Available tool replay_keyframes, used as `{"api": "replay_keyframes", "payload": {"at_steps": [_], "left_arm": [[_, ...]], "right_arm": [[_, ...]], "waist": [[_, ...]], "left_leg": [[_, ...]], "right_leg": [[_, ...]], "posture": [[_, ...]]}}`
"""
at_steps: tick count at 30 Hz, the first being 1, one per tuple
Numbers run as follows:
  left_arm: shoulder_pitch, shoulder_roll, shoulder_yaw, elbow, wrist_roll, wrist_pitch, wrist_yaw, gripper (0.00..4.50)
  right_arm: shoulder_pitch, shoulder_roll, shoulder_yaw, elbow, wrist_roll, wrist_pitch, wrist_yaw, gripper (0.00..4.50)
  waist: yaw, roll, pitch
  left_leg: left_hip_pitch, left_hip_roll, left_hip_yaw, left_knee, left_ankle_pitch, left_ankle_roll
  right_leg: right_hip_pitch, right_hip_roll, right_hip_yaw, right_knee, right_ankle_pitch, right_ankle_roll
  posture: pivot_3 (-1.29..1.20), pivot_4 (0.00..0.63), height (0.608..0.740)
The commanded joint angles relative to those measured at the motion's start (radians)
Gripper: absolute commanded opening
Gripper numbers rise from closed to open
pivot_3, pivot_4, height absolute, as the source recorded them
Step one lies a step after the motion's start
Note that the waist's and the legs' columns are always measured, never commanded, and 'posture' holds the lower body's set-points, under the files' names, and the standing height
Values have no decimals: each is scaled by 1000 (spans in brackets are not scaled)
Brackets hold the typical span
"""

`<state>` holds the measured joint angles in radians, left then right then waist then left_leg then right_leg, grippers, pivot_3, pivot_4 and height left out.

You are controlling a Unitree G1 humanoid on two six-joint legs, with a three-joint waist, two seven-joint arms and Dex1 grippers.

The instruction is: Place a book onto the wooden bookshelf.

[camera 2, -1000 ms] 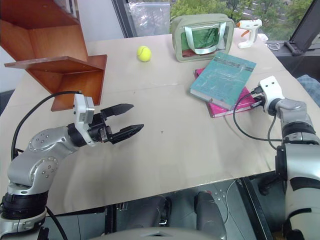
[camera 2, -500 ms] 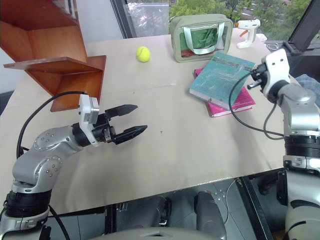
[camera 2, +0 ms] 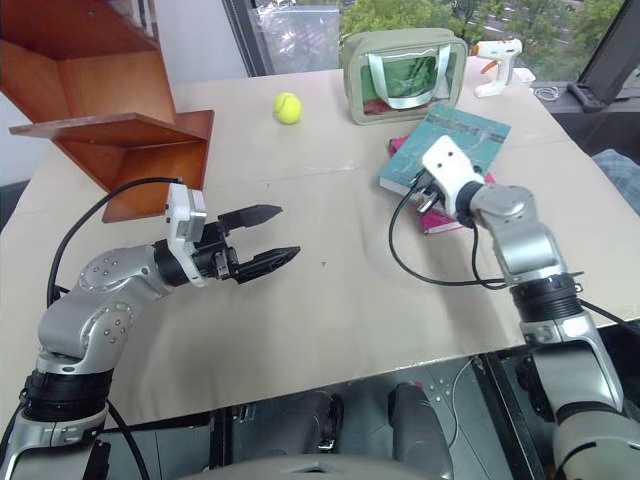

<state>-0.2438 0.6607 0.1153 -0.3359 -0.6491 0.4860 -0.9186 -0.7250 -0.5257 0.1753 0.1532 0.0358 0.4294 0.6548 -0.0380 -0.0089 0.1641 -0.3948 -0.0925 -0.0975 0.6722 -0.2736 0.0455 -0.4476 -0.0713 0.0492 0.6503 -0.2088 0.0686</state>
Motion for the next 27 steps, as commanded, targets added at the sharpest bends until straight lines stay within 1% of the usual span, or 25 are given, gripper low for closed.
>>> {"api": "replay_keyframes", "payload": {"at_steps": [1,5,9,12,14,19,23,27], "left_arm": [[12,0,25,-35,-1,-20,9,4500],[15,-3,22,-37,-1,-24,16,4500],[8,-7,17,-24,2,-31,14,4500],[1,-13,8,-15,4,-34,11,4500],[-5,-19,1,-9,7,-36,8,4500],[-22,-30,-7,4,16,-38,0,4500],[-28,-35,-9,13,23,-42,-7,4500],[-36,-42,-18,22,29,-47,-11,4500]], "right_arm": [[-31,0,-6,-27,-18,-23,2,83],[-2,-21,2,-43,-47,-17,9,83],[43,-41,-8,-154,-18,13,58,83],[60,-30,-14,-231,11,63,73,83],[71,-23,-9,-262,15,92,69,83],[95,-28,2,-237,-35,118,19,83],[126,-62,-28,-256,-45,157,10,83],[193,-126,-86,-336,-33,212,17,83]], "waist": [[0,0,0],[2,0,0],[3,0,0],[-1,0,0],[-1,0,0],[4,0,0],[6,0,0],[8,0,0]], "left_leg": [[0,0,0,0,0,0],[0,0,-1,0,0,0],[0,0,-1,0,0,0],[0,0,-1,0,0,0],[0,0,-1,0,0,0],[0,0,-2,0,0,-1],[0,-1,-2,0,0,-1],[0,-1,-2,0,0,-1]], "right_leg": [[0,0,0,0,0,0],[0,0,-1,0,0,0],[0,0,-1,0,0,0],[0,0,0,0,0,0],[0,0,0,0,0,0],[0,0,-1,1,0,0],[0,0,-1,0,0,0],[0,0,-1,0,0,0]], "posture": [[0,150,740],[0,150,740],[0,150,740],[0,150,740],[0,150,740],[0,150,740],[0,150,740],[0,150,740]]}}
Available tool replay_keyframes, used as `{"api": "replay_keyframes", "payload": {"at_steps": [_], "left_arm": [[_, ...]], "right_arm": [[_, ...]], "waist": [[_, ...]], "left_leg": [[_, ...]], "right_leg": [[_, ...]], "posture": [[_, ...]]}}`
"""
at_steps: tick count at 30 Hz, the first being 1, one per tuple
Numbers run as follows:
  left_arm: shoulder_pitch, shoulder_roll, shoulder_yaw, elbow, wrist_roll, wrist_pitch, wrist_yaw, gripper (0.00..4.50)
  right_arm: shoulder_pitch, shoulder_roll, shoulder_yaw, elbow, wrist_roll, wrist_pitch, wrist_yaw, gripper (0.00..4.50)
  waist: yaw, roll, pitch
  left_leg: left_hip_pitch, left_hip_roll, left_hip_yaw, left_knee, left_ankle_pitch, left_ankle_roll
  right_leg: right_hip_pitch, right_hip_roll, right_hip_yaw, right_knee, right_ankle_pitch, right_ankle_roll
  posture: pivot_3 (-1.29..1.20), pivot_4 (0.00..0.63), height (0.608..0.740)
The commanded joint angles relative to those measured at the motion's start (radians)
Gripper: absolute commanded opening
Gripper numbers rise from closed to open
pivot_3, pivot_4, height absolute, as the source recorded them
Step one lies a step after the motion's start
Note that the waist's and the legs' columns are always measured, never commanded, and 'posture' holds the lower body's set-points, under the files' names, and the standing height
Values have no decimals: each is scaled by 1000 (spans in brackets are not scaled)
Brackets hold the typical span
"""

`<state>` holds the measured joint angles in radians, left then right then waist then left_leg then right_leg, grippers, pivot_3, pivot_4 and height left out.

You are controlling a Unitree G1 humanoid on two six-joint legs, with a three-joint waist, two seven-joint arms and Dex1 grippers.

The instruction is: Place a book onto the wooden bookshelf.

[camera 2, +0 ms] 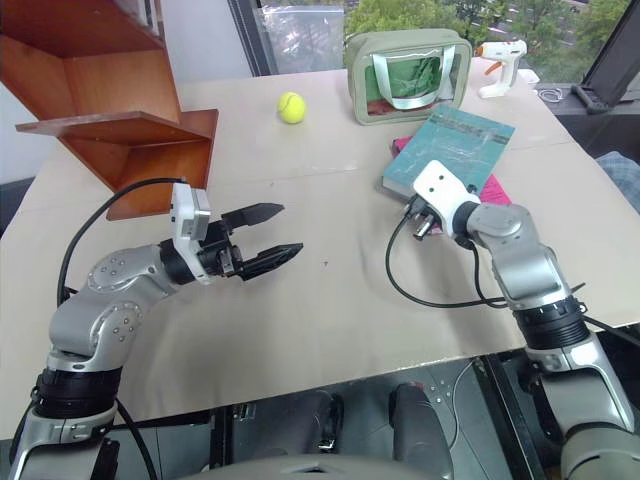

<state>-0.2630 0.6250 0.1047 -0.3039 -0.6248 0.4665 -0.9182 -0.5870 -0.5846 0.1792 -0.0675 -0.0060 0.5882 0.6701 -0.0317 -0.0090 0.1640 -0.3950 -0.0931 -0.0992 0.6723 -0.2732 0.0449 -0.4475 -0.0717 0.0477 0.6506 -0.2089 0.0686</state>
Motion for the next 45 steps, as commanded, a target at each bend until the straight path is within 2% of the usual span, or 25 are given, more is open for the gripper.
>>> {"api": "replay_keyframes", "payload": {"at_steps": [1,9,17,22,27,31,34,37,40,45], "left_arm": [[-18,-8,-9,-8,6,-27,-12,4500],[-42,-16,-27,22,15,-36,-31,4500],[-69,-25,-39,51,25,-45,-50,4500],[-67,-26,-35,46,28,-45,-56,4500],[-63,-23,-30,40,28,-44,-55,4500],[-65,-24,-30,45,31,-47,-55,4500],[-66,-27,-34,50,34,-52,-56,4500],[-67,-30,-38,56,37,-57,-59,4500],[-68,-32,-39,60,39,-60,-63,4500],[-70,-34,-38,68,44,-67,-69,4500]], "right_arm": [[68,-79,-102,-132,12,66,1,83],[196,-174,-239,-255,23,195,-29,83],[174,-106,-206,-366,114,244,-20,83],[130,-80,-169,-222,82,178,-64,83],[118,-107,-184,-99,36,132,-115,83],[157,-169,-238,-79,14,157,-136,83],[180,-203,-279,-142,38,198,-124,83],[106,-148,-319,-258,151,311,-98,83],[8,-91,-293,-299,200,374,-108,83],[-215,35,-128,-127,105,350,-218,83]], "waist": [[3,0,0],[20,0,0],[18,0,0],[19,0,0],[20,0,0],[22,0,0],[22,0,0],[9,0,0],[0,0,0],[-6,-1,0]], "left_leg": [[0,0,0,0,0,0],[0,0,0,0,0,0],[0,1,0,0,0,0],[0,0,0,1,0,0],[0,0,0,1,0,0],[0,0,0,1,0,0],[0,0,0,1,0,0],[0,1,0,1,0,0],[2,2,2,1,0,0],[2,1,2,1,0,-1]], "right_leg": [[0,0,0,0,0,0],[0,0,0,0,0,0],[0,0,0,1,0,0],[1,0,0,1,0,0],[1,0,-1,1,0,0],[1,0,-1,1,0,0],[1,0,-1,0,0,0],[1,-1,0,1,0,0],[1,0,2,2,0,0],[1,0,2,3,0,0]], "posture": [[0,150,740],[0,150,740],[0,150,740],[0,150,740],[0,150,740],[0,150,740],[0,150,740],[0,150,740],[0,150,740],[0,150,740]]}}
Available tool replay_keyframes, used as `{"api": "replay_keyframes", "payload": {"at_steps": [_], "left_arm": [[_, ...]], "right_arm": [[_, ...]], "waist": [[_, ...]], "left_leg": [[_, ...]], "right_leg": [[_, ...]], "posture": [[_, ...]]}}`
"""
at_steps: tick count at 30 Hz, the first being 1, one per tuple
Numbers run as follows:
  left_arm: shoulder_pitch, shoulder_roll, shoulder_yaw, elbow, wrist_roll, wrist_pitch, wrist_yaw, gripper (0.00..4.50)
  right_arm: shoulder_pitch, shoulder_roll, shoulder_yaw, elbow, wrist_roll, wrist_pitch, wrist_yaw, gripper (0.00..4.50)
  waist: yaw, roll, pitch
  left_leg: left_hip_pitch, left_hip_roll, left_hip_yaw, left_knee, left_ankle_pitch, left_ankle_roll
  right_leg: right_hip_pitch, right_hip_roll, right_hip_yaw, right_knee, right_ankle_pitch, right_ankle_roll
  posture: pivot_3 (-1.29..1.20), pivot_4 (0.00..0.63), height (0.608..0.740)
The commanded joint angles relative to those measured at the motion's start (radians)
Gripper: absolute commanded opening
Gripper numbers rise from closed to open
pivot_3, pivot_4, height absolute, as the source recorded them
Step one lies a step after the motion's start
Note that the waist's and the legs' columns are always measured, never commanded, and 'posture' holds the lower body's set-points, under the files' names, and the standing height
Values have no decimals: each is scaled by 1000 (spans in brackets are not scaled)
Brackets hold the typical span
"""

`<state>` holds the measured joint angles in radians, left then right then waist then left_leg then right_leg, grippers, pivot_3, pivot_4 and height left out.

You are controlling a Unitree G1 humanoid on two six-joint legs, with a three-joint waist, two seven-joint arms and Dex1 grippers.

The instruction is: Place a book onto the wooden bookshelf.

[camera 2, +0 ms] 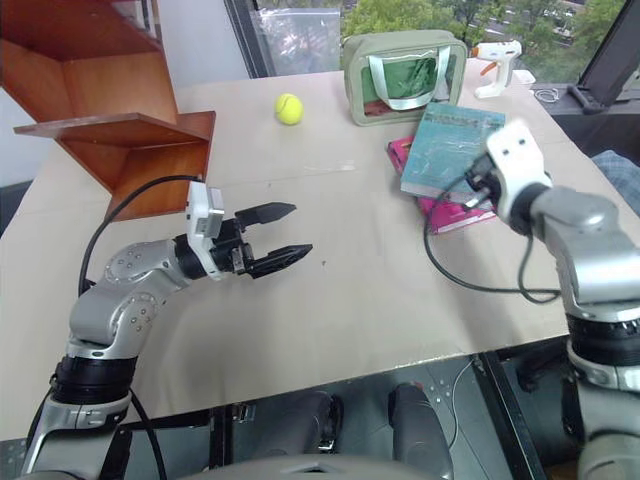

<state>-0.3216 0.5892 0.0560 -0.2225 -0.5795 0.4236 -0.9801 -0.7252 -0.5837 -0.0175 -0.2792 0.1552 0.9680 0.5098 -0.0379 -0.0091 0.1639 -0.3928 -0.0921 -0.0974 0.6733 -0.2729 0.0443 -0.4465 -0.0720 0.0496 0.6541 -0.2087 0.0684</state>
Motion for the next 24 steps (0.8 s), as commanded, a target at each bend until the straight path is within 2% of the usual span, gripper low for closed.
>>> {"api": "replay_keyframes", "payload": {"at_steps": [1,4,9,14,18,21,24], "left_arm": [[-11,2,12,-13,-1,-25,-7,4500],[-3,3,16,-20,0,-26,-3,4500],[21,13,34,-42,-1,-24,8,4500],[40,18,45,-58,-3,-22,22,4500],[56,15,43,-65,-3,-27,30,4500],[57,9,39,-62,0,-32,33,4500],[48,2,32,-52,-1,-34,33,4500]], "right_arm": [[-107,53,95,129,-73,-46,-70,83],[-220,151,167,362,-132,-150,-125,83],[-378,309,196,716,-201,-274,-249,83],[-438,372,221,915,-265,-321,-303,83],[-430,372,250,949,-299,-285,-278,83],[-393,352,281,884,-327,-231,-246,83],[-330,315,299,731,-342,-131,-204,83]], "waist": [[1,-1,0],[3,-1,0],[-4,0,0],[-4,0,0],[-4,0,0],[-6,0,0],[-3,0,0]], "left_leg": [[0,0,0,0,0,0],[-1,0,-1,0,0,0],[-3,-1,-1,-1,0,0],[-3,-1,-2,-2,0,0],[-3,-2,-3,-2,0,0],[-4,-2,-3,-2,0,-1],[-4,-2,-4,-2,0,-1]], "right_leg": [[0,0,0,0,0,0],[0,0,-2,-1,0,0],[-3,0,-1,-1,0,0],[-3,2,-2,-3,0,0],[-3,2,-3,-4,0,0],[-3,2,-3,-3,0,0],[-3,2,-4,-3,0,0]], "posture": [[0,150,740],[0,150,740],[0,150,740],[0,150,740],[0,150,740],[0,150,740],[0,150,740]]}}
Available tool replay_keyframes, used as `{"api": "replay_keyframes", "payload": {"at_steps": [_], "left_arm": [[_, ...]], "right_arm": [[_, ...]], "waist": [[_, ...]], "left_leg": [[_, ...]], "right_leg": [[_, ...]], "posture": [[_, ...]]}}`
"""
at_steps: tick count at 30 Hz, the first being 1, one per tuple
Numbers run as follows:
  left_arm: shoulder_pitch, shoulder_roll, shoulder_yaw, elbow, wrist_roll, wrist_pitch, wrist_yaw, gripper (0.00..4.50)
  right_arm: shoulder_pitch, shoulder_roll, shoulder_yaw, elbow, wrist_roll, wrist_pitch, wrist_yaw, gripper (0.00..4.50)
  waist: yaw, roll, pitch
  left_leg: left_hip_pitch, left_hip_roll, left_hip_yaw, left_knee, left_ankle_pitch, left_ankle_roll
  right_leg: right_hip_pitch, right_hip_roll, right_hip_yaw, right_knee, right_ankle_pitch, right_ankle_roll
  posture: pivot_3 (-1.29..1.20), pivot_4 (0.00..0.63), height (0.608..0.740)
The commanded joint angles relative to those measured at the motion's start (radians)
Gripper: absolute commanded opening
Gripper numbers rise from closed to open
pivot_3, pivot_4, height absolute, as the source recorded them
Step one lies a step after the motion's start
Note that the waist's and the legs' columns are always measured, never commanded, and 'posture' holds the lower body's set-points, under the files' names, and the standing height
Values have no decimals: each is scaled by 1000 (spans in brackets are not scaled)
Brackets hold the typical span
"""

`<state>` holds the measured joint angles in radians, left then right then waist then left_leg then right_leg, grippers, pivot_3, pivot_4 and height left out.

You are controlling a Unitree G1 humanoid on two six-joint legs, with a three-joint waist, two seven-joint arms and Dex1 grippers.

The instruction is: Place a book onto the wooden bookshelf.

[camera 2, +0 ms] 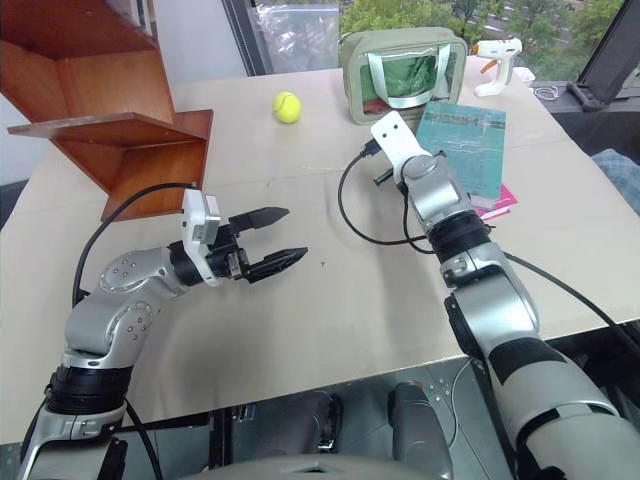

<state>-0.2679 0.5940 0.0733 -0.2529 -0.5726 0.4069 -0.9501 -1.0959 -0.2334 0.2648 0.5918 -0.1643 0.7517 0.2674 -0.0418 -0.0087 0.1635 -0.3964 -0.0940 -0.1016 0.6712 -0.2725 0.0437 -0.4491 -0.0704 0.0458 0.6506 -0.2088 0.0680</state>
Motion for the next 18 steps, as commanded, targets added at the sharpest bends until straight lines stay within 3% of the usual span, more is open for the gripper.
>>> {"api": "replay_keyframes", "payload": {"at_steps": [1,11,18], "left_arm": [[-11,-4,13,-18,-8,-17,2,4500],[-57,-13,2,11,-22,-6,-30,4500],[-73,-1,5,22,-40,-1,-75,4500]], "right_arm": [[65,-48,21,-202,-25,123,54,83],[290,-209,13,-788,-15,487,139,83],[363,-266,-115,-1030,51,654,161,83]], "waist": [[2,0,0],[0,0,0],[4,0,0]], "left_leg": [[0,0,0,0,0,0],[-1,0,-1,0,0,0],[0,0,0,1,0,0]], "right_leg": [[0,0,0,0,0,0],[0,-1,0,0,0,0],[0,-2,0,1,0,0]], "posture": [[0,150,740],[0,150,740],[0,150,740]]}}
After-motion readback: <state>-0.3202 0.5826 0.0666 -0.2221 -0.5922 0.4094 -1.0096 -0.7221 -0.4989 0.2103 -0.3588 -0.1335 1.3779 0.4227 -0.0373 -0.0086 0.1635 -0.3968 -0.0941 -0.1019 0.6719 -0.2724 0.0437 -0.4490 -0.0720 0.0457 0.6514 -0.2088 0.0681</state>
